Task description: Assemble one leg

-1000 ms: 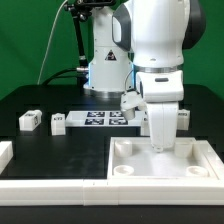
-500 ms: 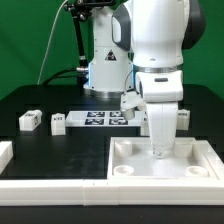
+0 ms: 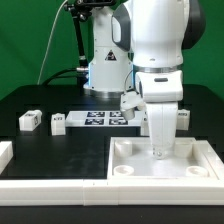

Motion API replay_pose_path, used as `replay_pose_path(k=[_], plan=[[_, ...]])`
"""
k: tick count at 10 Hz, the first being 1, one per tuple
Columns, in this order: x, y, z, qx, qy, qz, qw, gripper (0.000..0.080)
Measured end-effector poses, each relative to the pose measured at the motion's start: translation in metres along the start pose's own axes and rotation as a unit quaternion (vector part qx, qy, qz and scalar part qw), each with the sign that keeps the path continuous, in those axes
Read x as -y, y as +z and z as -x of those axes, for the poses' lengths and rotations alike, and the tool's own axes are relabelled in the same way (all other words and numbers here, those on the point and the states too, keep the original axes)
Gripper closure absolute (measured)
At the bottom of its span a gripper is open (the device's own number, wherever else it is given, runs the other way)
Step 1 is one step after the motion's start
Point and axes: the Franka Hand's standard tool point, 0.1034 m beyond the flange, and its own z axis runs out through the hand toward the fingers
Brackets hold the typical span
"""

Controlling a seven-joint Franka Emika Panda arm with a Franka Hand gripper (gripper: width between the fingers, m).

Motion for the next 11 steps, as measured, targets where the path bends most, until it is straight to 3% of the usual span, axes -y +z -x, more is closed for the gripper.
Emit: replay_pose_path(k=[5, 9, 11], plan=[[0.037, -0.04, -0.007, 0.009, 0.071, 0.011, 0.997, 0.015], [0.042, -0.04, -0.007, 0.008, 0.152, 0.01, 0.988, 0.015], [0.042, -0.04, -0.007, 0.003, 0.254, 0.011, 0.967, 0.015]])
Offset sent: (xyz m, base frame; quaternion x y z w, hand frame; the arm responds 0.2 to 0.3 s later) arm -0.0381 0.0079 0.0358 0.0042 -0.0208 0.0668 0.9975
